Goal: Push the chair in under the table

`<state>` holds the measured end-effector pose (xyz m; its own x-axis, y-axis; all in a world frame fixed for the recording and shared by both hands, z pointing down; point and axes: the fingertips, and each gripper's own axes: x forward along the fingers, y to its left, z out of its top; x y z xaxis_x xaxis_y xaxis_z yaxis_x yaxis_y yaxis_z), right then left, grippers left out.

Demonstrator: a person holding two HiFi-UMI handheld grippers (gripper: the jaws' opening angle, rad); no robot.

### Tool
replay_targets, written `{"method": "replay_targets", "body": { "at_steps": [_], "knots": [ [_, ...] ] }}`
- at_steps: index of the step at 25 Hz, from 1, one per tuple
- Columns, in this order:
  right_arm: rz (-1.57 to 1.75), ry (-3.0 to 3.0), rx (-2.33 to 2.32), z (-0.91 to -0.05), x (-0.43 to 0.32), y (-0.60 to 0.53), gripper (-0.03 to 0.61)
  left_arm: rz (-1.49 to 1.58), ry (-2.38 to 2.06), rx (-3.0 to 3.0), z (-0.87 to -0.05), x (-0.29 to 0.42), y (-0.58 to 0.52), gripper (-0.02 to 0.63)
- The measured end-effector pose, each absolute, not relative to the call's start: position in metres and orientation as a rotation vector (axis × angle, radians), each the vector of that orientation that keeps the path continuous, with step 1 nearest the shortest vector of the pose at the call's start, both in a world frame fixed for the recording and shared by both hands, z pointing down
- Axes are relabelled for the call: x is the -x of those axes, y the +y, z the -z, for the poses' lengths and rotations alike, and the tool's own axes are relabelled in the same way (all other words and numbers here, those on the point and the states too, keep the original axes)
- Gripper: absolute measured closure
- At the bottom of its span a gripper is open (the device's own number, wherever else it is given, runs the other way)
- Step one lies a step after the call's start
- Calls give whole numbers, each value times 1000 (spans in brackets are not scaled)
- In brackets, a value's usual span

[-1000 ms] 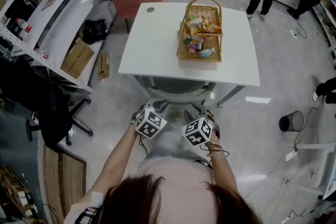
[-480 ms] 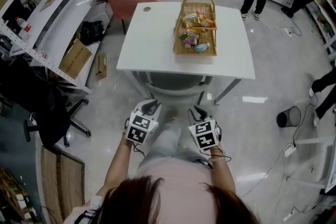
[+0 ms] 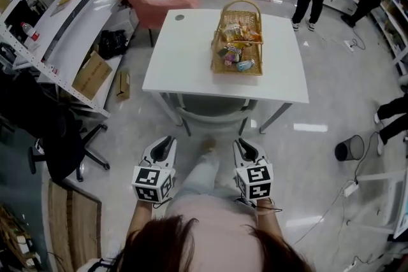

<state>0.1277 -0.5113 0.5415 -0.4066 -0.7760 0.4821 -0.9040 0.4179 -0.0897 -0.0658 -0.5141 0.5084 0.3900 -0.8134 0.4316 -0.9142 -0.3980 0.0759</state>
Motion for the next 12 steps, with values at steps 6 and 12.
{"method": "replay_targets", "body": {
  "at_steps": [6,12],
  "knots": [
    [-495,-2270,-1538,-525,-130,-504,541,-250,-1565,-2185,-500,85,-510,563],
    [-453,-2222,-1534,-524,-128,-496,555,-24,-1441,-2158,-490,73,-511,574]
  ]
}}
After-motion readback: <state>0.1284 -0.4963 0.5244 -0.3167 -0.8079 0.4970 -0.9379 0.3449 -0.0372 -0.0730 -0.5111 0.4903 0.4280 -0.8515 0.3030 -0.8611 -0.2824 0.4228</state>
